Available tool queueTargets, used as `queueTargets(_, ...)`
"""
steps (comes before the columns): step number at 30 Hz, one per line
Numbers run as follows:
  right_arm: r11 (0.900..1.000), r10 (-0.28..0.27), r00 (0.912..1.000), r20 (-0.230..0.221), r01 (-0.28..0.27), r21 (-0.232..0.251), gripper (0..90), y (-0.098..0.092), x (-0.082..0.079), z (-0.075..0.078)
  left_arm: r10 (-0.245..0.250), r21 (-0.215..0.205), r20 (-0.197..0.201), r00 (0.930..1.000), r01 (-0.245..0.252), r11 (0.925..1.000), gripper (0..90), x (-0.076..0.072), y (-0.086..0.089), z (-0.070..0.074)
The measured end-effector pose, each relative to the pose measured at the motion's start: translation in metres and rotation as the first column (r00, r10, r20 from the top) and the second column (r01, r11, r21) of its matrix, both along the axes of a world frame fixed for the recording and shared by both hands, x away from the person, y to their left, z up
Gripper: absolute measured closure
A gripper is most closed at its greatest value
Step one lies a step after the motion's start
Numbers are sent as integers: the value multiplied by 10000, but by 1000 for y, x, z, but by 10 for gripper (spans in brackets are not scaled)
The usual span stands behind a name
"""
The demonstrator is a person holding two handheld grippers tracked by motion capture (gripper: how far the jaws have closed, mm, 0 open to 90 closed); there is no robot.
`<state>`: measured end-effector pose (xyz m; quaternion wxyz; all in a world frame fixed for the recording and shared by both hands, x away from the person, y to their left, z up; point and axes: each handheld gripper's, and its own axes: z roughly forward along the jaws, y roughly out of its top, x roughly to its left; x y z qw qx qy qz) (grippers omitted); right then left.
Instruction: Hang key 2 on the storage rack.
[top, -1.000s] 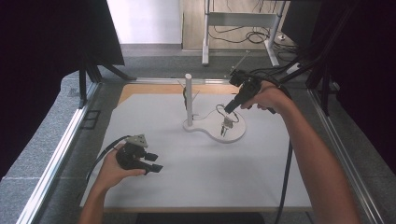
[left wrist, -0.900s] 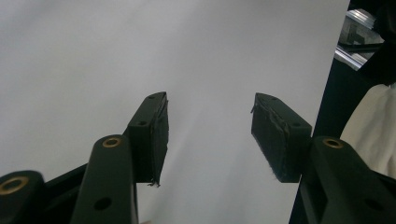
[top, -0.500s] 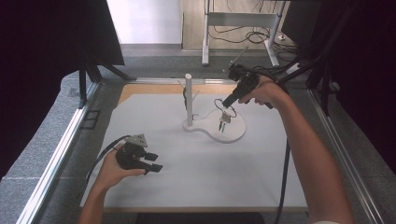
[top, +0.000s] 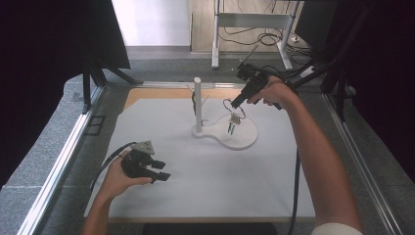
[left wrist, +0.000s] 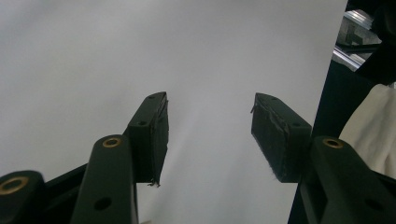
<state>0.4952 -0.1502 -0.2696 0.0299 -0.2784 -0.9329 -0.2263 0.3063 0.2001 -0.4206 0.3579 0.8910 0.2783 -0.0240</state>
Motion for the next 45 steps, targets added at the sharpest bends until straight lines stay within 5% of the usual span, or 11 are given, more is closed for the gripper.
queueTargets(22,9995,-248,9996,-127,246,-183,830,27,23,-8,-45,-64,154,9999,46,10000,465,-2,6,5)
queueTargets(45,9989,-423,9991,-50,421,-211,830,31,34,-14,4,-157,154,9999,-2,9999,465,-3,7,5)
